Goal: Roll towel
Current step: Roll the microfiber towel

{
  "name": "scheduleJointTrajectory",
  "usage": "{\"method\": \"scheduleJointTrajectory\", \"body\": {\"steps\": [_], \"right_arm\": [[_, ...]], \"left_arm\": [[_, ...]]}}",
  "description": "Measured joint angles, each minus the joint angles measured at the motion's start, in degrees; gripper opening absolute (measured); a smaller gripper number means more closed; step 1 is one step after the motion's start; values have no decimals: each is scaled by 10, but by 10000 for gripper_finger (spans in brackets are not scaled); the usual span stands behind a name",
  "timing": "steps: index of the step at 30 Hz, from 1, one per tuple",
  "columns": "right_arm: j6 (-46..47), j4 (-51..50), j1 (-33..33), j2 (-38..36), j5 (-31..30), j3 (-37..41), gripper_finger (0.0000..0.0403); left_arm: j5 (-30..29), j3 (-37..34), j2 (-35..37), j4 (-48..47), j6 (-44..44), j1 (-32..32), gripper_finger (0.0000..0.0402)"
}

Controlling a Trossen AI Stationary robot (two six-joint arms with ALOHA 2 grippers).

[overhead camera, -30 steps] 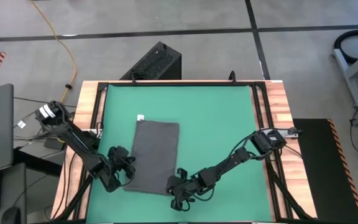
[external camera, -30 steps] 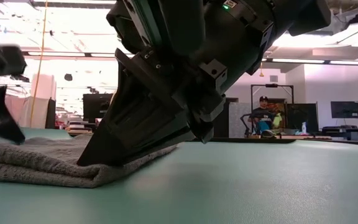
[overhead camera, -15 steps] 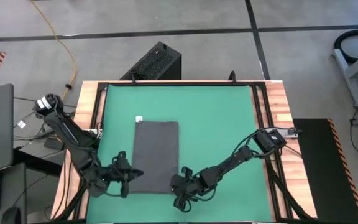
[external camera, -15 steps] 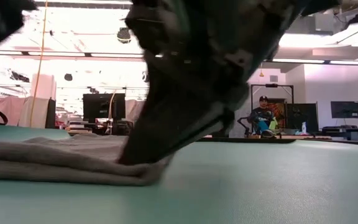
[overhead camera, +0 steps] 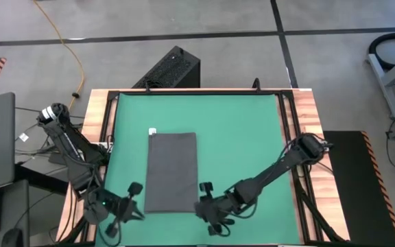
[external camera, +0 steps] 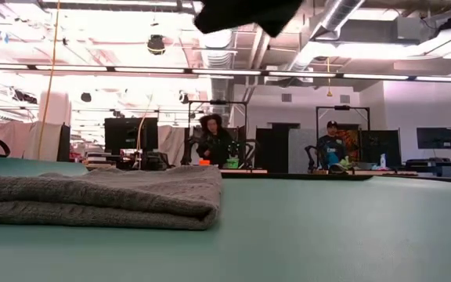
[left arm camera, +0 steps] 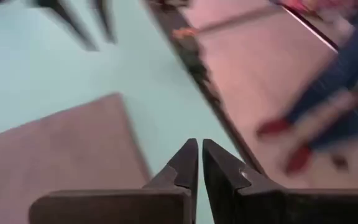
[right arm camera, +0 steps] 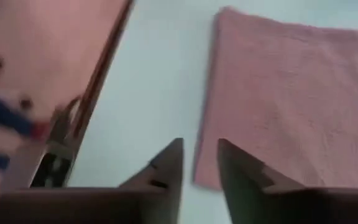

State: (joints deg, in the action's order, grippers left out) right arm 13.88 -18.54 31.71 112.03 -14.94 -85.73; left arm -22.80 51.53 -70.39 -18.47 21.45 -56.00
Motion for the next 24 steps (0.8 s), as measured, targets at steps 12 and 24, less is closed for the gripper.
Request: {"method": "scheduleJointTrajectory", "body": {"steps": [12,24], "right_arm": [[-101,14,-13,43,-25,1,275],[-192,16,-10,54,1,-1,276]], "left_arm": [[39,-23,-13,-17,-75,-6,161],[-37,-50,-95,-46,26,-40,172]]}}
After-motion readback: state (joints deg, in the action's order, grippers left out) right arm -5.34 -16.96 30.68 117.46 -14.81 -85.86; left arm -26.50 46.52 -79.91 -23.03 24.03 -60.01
